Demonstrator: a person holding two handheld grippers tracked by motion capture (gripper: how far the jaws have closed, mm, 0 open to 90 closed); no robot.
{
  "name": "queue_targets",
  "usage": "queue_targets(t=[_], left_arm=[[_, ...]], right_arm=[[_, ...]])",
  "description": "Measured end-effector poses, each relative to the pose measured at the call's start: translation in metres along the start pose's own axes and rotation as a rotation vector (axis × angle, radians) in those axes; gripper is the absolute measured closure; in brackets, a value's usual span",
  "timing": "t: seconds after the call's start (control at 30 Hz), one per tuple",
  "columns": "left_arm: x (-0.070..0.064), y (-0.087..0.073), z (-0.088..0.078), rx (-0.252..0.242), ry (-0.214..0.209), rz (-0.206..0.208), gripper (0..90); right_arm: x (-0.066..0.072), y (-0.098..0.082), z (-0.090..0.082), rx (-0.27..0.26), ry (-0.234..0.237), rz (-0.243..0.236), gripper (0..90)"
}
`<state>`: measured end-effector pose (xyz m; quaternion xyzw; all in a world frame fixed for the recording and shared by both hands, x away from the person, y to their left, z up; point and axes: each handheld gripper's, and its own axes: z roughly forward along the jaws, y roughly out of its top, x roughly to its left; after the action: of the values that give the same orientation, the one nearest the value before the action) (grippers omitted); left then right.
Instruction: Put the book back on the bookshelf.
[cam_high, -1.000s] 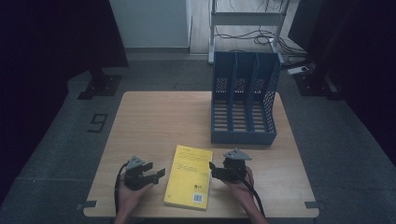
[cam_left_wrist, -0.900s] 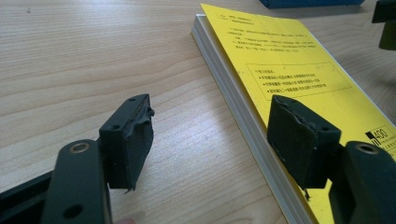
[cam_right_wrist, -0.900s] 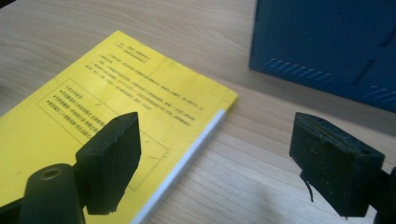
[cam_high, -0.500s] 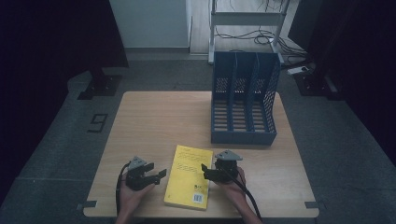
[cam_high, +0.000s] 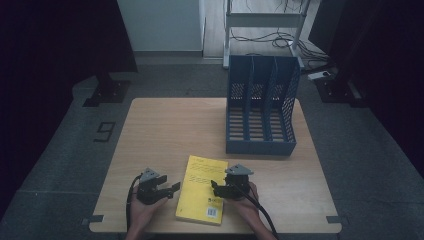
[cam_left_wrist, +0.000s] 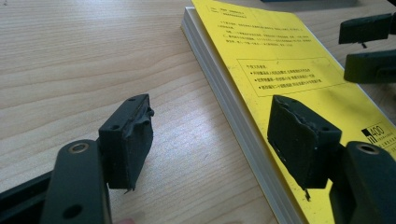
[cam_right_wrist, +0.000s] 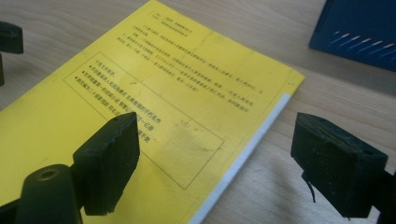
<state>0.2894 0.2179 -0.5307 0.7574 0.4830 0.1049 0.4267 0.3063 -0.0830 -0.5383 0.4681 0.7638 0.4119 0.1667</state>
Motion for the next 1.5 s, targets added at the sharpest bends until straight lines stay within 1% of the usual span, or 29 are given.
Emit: queue_targets(t=[0.1,0.27,0.3,0.5,0.53,0.67,0.9,1.03,1.17,1.37,1.5], left_arm=[[0.0,0.0,0.0,-0.003,-0.003,-0.003,31.2],[-0.002,0.0,0.001,-0.001,-0.004,0.002,31.2],[-0.004,0.0,0.001,-0.005,-0.002,0.004,31.3],[-0.009,0.001,0.003,-0.019,-0.002,0.009,31.5],[-0.01,0.001,0.003,-0.02,-0.004,0.011,31.5],[-0.015,0.001,0.006,-0.024,-0.022,0.01,31.5],[-0.022,0.0,0.011,-0.017,-0.034,0.025,31.3],[-0.026,0.0,0.014,-0.004,-0.04,0.032,30.9],[-0.03,-0.001,0.02,0.011,-0.048,0.04,30.7],[-0.034,-0.002,0.025,0.028,-0.046,0.048,30.6],[-0.034,-0.003,0.027,0.036,-0.038,0.043,30.6]], right_arm=[[0.003,-0.002,0.003,0.014,0.012,-0.01,15.1],[0.005,-0.005,0.007,0.03,0.015,-0.018,15.3],[0.005,-0.006,0.009,0.033,0.025,-0.013,15.5],[0.005,-0.007,0.009,0.039,0.044,-0.007,16.1],[0.005,-0.007,0.009,0.042,0.051,-0.006,15.8],[0.006,-0.008,0.008,0.042,0.052,-0.007,15.8],[0.006,-0.008,0.008,0.046,0.053,0.002,16.2],[0.005,-0.008,0.008,0.046,0.053,0.004,16.2],[0.004,-0.008,0.008,0.058,0.064,0.016,16.0],[0.004,-0.009,0.008,0.059,0.067,0.022,16.1],[0.004,-0.009,0.008,0.059,0.065,0.021,16.2]])
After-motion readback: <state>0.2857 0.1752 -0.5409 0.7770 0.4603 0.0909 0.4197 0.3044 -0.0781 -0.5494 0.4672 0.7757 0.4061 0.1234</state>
